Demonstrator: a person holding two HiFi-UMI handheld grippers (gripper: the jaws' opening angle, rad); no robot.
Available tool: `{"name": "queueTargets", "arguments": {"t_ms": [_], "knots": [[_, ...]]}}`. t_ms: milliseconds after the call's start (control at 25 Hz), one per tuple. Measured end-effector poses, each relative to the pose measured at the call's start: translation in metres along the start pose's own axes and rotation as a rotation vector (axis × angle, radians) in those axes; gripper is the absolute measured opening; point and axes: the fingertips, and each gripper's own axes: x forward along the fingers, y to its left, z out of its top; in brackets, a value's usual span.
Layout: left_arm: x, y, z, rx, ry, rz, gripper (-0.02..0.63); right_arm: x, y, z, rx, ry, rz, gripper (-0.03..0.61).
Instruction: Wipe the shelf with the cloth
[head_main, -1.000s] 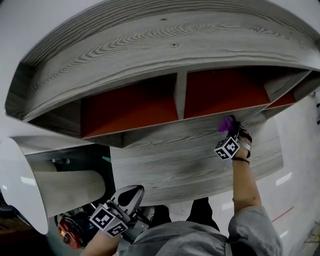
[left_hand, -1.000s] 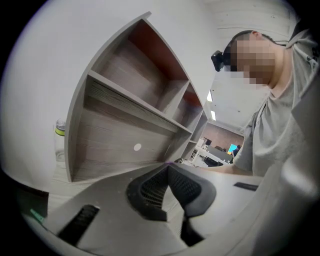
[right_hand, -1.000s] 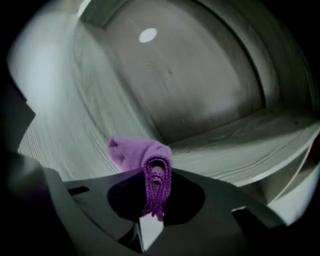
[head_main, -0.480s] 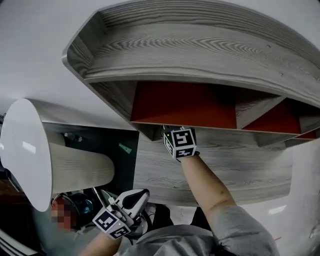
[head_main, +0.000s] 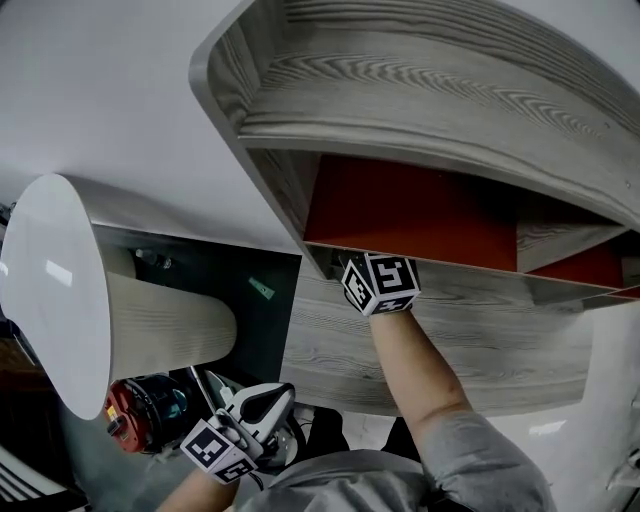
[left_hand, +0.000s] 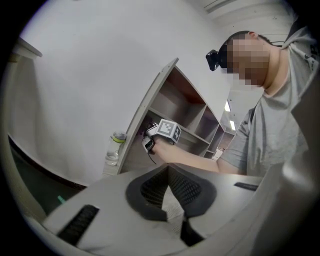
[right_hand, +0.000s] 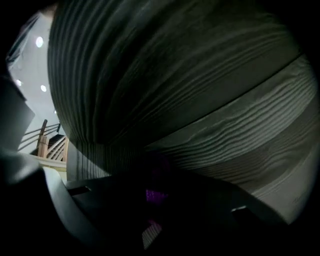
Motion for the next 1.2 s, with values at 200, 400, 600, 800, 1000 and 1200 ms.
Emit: {"name": "queueTargets", "arguments": {"t_ms": [200, 400, 600, 800, 1000, 1200], "knots": [[0.033, -0.021, 0.006, 0.02, 0.027, -0.041, 0.014, -0.042, -0.04, 0.05, -0.005, -0.099, 0.0, 0.064], [0.089, -0.064, 0.008, 0.045, 0.06, -0.123, 0.014, -0.119, -0.127, 0.084, -0.049, -0.118, -0.111, 0.064], [0.146, -0.117, 0.002, 0.095, 0.121, -0.243, 0.014, -0.222, -0.243, 0.124, -0.041, -0.197, -0.35, 0.064], [0.181, -0.161, -0.011, 0.117, 0.162, -0.293, 0.014, -0.314, -0.34, 0.161, -0.022, -0.272, -0.579, 0.064], [0.196, -0.186, -0.019, 0.139, 0.183, -0.316, 0.014, -0.349, -0.366, 0.175, -0.028, -0.299, -0.66, 0.063], [0.183, -0.181, -0.018, 0.14, 0.162, -0.302, 0.014, -0.344, -0.358, 0.17, 0.011, -0.287, -0.641, 0.064]]}}
